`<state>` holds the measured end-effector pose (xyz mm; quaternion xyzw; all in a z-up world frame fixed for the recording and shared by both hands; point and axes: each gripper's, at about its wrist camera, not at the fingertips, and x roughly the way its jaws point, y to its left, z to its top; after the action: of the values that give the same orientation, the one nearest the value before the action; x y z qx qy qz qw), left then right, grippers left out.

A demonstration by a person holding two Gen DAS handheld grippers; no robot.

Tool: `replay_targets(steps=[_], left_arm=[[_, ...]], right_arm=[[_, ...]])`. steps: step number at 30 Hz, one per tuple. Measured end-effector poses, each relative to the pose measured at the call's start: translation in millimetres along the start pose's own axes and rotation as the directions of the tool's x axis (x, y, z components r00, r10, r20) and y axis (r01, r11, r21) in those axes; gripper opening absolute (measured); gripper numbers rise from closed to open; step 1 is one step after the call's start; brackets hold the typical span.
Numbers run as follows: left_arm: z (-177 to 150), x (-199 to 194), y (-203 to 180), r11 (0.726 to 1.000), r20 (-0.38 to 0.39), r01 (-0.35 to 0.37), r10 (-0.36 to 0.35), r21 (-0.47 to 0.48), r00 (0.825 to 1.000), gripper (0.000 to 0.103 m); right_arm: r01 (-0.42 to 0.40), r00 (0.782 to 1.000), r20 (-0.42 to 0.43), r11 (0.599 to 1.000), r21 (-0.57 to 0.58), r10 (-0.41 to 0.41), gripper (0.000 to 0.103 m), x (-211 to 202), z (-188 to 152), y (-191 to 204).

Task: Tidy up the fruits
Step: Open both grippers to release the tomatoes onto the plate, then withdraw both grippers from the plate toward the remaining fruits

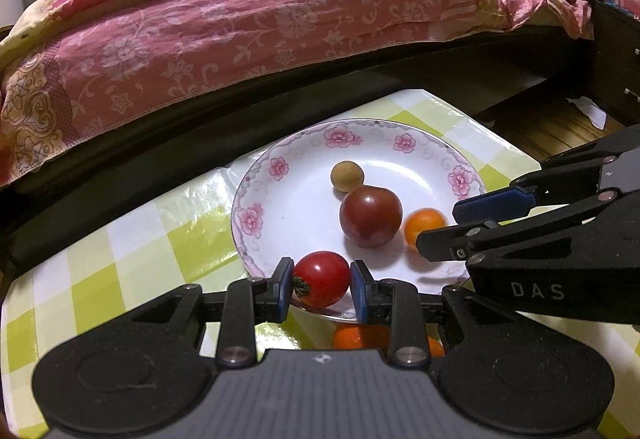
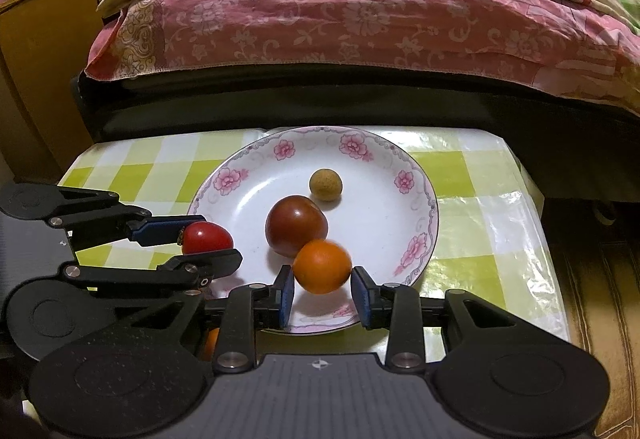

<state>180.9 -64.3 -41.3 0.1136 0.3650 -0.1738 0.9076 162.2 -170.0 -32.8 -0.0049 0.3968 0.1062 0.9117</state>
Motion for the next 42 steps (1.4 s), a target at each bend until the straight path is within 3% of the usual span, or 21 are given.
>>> replay_targets(steps=[21,42], left_arm=[[-5.1,-20.8,6.8,1.0,0.007,-0.01,0.011,-0.029,1.0,0.043],[-52.9,-66.3,7.3,0.998,-0.113,0.061,-0.057,0.028,0.992,0.046]], right_arm=[[-0.021,0.999,0.025,1.0,-0.014,0.021,0.031,-12.9,0.5,8.6],[-0.12,0.992,-0.056,0.987,-0.112,0.114,0.033,-25.5,-28.1,37.8]])
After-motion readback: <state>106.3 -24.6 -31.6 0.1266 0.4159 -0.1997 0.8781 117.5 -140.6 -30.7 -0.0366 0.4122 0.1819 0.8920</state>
